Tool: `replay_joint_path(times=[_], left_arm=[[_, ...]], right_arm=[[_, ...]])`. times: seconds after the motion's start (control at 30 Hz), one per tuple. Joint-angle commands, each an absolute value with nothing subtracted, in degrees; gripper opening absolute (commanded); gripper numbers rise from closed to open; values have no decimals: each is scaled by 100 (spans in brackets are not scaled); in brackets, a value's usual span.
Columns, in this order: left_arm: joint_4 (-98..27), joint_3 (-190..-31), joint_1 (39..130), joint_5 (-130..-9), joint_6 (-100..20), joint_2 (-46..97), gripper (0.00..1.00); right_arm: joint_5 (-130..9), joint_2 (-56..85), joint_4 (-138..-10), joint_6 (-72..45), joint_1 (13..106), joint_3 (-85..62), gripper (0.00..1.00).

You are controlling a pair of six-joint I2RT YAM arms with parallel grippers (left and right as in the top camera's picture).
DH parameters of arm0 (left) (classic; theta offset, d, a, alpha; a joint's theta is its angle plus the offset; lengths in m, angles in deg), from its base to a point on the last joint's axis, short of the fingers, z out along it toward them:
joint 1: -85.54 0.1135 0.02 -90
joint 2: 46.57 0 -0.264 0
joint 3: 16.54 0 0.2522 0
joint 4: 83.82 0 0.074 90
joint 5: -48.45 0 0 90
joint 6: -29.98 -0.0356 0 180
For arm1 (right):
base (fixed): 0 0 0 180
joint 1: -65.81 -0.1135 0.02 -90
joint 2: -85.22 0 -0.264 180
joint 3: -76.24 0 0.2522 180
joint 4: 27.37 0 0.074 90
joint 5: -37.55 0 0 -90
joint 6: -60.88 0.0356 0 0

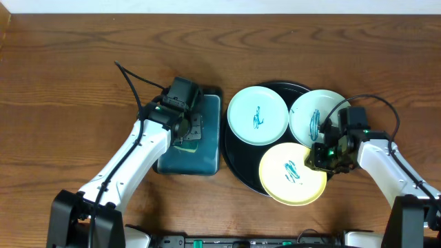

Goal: Clean dirty plates on tray and stack at the side
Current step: 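Grip the yellow plate rim with the right gripper and tilt it up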

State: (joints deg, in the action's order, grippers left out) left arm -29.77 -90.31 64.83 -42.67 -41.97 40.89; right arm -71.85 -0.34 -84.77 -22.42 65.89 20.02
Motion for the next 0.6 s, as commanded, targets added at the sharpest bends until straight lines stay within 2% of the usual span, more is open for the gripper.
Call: replay_joint_path(times=[0.0,0.3,0.57], left_arm=[[-2959,-9027,6488,-4258,-4165,4065,7],[-2959,-9027,6488,-4258,-4165,4065,7],[-2959,-9025,6488,-4258,-4165,4065,8]], right_arm=[[-7392,-6,-8630,-2406,6528,1661,33],[-6857,189,-8991,-2640,6530,1187,37],[-6212,184,-9111,-2376,6528,1259,37]])
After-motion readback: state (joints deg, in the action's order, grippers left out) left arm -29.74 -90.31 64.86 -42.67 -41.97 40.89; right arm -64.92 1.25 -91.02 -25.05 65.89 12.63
